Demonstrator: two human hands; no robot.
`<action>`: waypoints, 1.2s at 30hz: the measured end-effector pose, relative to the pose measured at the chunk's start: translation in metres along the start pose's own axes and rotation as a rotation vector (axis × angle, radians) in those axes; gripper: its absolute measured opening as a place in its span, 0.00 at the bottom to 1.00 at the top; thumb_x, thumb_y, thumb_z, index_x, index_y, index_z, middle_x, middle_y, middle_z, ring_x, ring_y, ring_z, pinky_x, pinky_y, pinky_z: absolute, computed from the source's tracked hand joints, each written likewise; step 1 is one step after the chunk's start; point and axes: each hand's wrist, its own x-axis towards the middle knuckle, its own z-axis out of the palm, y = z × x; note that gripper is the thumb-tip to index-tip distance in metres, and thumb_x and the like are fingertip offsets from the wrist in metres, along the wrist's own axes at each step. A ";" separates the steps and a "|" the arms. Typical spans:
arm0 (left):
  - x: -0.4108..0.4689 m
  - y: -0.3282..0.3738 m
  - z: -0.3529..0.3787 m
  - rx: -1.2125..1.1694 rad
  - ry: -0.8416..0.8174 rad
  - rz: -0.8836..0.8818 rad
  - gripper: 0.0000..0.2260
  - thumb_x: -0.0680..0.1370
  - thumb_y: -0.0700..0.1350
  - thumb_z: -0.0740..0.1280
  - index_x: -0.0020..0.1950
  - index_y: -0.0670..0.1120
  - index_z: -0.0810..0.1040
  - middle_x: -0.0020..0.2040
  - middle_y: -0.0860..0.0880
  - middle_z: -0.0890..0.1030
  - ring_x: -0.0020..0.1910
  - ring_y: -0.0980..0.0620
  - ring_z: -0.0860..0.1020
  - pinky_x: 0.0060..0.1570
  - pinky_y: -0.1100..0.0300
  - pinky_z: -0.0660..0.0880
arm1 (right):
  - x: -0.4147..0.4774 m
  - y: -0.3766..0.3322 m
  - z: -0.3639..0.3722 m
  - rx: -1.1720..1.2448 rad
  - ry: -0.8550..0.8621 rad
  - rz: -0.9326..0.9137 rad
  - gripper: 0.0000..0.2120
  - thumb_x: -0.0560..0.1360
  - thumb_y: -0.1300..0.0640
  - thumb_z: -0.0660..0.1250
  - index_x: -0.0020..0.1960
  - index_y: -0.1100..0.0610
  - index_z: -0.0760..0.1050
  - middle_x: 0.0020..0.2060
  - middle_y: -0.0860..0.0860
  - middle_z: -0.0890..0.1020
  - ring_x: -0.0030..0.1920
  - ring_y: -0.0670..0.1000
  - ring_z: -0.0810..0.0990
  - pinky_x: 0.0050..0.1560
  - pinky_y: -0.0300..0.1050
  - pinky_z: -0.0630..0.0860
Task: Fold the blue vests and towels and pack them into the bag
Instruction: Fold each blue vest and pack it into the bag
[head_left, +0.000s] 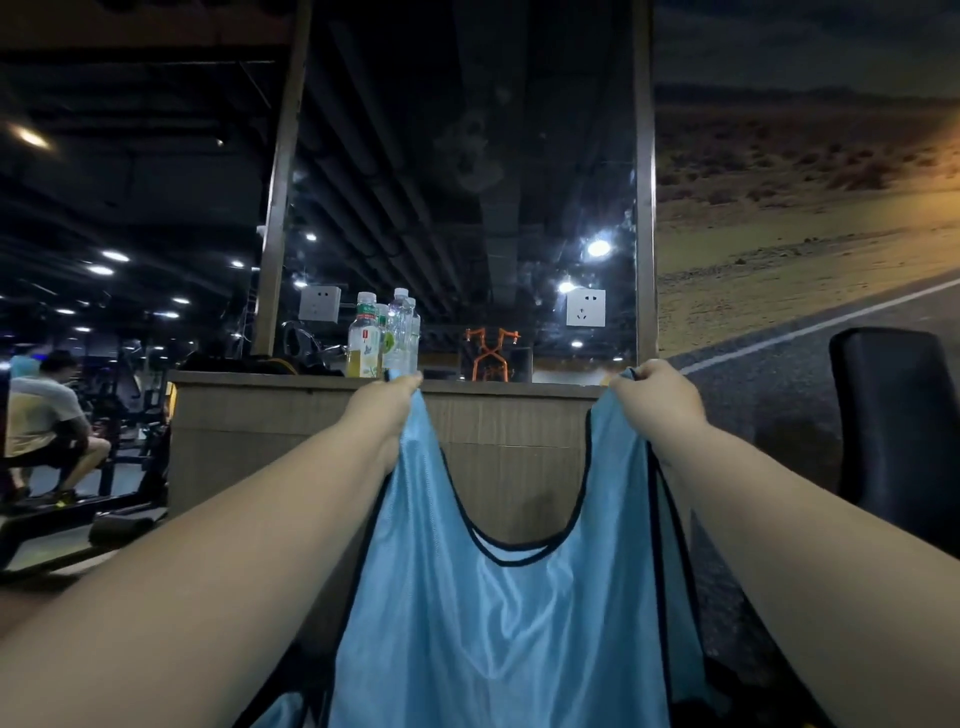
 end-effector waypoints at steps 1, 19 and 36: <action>-0.004 -0.001 0.008 0.007 -0.040 0.011 0.28 0.75 0.54 0.71 0.71 0.42 0.69 0.65 0.39 0.76 0.61 0.37 0.76 0.63 0.40 0.73 | -0.004 -0.008 0.006 0.017 -0.026 -0.015 0.15 0.79 0.50 0.62 0.62 0.57 0.72 0.48 0.55 0.77 0.42 0.54 0.75 0.35 0.43 0.67; -0.042 -0.008 0.049 -0.004 -0.366 0.049 0.09 0.77 0.54 0.70 0.47 0.50 0.85 0.49 0.45 0.86 0.53 0.45 0.82 0.61 0.48 0.76 | -0.050 -0.056 0.043 0.403 -0.343 -0.041 0.09 0.76 0.56 0.65 0.40 0.55 0.68 0.35 0.54 0.73 0.29 0.51 0.71 0.31 0.44 0.70; -0.051 -0.006 0.035 -0.121 -0.478 0.008 0.23 0.82 0.59 0.58 0.55 0.41 0.81 0.41 0.43 0.84 0.41 0.47 0.82 0.47 0.55 0.80 | -0.065 -0.070 0.034 0.475 -0.553 -0.115 0.20 0.76 0.64 0.53 0.61 0.48 0.75 0.44 0.55 0.82 0.34 0.52 0.84 0.27 0.39 0.70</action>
